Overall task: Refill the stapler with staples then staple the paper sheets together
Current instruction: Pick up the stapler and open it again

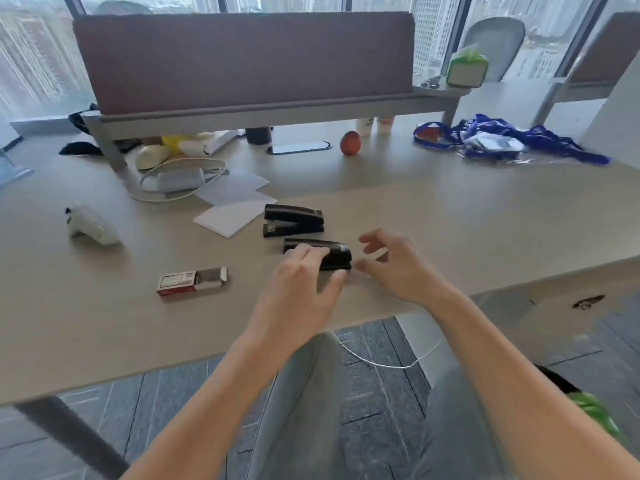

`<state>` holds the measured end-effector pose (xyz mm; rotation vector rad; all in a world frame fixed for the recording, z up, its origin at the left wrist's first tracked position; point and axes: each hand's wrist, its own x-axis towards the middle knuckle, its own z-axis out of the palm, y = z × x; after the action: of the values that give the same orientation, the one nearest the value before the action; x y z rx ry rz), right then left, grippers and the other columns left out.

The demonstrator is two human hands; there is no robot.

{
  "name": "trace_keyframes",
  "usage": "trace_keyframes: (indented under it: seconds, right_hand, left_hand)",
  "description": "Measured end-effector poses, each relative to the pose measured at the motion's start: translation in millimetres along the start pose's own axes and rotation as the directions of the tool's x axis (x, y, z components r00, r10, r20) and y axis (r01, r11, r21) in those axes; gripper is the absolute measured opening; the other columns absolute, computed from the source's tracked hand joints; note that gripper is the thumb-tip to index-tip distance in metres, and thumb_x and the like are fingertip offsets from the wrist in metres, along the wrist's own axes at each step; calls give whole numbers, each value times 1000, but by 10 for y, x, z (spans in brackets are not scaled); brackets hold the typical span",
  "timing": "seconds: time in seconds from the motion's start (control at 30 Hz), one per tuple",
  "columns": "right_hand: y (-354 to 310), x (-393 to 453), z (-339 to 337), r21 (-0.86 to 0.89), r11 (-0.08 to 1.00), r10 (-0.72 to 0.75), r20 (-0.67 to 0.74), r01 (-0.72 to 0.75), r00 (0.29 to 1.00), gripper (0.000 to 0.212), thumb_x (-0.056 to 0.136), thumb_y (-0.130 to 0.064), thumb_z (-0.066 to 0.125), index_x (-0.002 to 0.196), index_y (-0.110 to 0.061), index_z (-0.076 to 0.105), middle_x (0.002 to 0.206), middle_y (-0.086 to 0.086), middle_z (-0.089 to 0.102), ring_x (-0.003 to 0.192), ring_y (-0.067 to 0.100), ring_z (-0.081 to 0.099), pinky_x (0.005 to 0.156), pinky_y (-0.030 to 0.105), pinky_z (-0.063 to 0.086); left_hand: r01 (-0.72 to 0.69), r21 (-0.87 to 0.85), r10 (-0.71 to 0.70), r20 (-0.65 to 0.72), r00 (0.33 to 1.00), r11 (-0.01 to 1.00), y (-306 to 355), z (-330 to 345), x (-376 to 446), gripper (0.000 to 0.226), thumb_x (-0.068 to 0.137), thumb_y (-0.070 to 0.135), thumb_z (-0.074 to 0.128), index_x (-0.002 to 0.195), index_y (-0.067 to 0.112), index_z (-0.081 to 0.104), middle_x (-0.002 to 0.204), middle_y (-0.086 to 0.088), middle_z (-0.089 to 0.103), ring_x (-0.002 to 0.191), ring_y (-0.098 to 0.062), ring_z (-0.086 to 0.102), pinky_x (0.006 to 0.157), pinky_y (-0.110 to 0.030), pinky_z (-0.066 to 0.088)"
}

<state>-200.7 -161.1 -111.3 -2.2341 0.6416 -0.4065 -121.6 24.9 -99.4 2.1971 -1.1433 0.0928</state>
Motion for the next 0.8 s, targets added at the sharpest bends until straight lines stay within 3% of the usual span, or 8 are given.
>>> trace_keyframes:
  seconds: [0.17, 0.3, 0.37, 0.43, 0.57, 0.63, 0.7, 0.8]
  right_hand:
    - [-277, 332, 467, 9, 998, -65, 6, 65, 998, 21, 90, -22, 75, 108, -29, 67, 101, -3, 71, 74, 14, 62, 70, 29, 46]
    - [-474, 506, 621, -7, 996, -93, 64, 93, 994, 24, 91, -15, 73, 113, -25, 70, 95, -6, 70, 74, 9, 61, 69, 26, 45]
    - [-546, 586, 647, -40, 993, -107, 75, 110, 991, 28, 92, -14, 73, 119, -19, 71, 101, -5, 71, 78, 5, 61, 69, 13, 44]
    - [-581, 684, 657, -12, 995, -95, -9, 95, 995, 24, 92, -13, 71, 115, -16, 74, 103, -3, 73, 79, 1, 62, 69, 2, 41]
    - [-558, 905, 653, -118, 991, -89, -206, 66, 974, 24, 91, -14, 67, 111, -26, 72, 110, -6, 68, 76, 1, 59, 63, 1, 34]
    - [-560, 1023, 633, -155, 982, -132, -131, 112, 983, 34, 92, -15, 67, 124, -26, 70, 117, -8, 61, 79, 1, 56, 68, 4, 34]
    - [-569, 1139, 611, -176, 968, -180, 17, 180, 983, 40, 93, -14, 66, 132, -25, 67, 121, -5, 61, 91, 11, 55, 81, 18, 39]
    - [-501, 1268, 623, -207, 946, -227, 124, 249, 966, 37, 93, -9, 62, 128, -22, 69, 118, 3, 67, 110, 23, 57, 94, 32, 41]
  left_hand:
    - [52, -34, -56, -137, 989, 998, -495, -174, 165, 38, 96, 24, 59, 132, 12, 58, 125, -1, 59, 113, -18, 56, 92, -22, 40]
    - [42, 74, -30, -146, 989, 996, -757, -205, 316, 44, 91, 18, 63, 134, 8, 56, 132, -5, 52, 125, -26, 46, 99, -39, 46]
    - [19, 159, -2, -104, 995, 987, -864, -183, 381, 49, 87, 16, 67, 135, 6, 56, 134, -9, 52, 127, -31, 47, 105, -43, 42]
    - [-2, 232, 21, -78, 997, 973, -925, -159, 435, 49, 86, 14, 66, 134, 8, 57, 135, -10, 54, 127, -32, 48, 105, -43, 38]
    - [11, 268, 19, -111, 994, 963, -961, -146, 524, 41, 86, 10, 62, 127, 13, 63, 128, -7, 59, 120, -30, 52, 97, -43, 44]
    - [24, 260, 7, -118, 993, 965, -965, -157, 550, 38, 86, 9, 62, 124, 15, 64, 126, -6, 59, 117, -30, 52, 92, -44, 48]
    - [29, 252, 4, -132, 991, 967, -970, -160, 575, 34, 85, 8, 63, 118, 15, 66, 120, -5, 61, 111, -30, 54, 85, -43, 50]
    - [57, 221, -20, -167, 986, 974, -986, -147, 645, 24, 85, 9, 67, 108, 16, 68, 111, -2, 62, 102, -27, 56, 71, -39, 53]
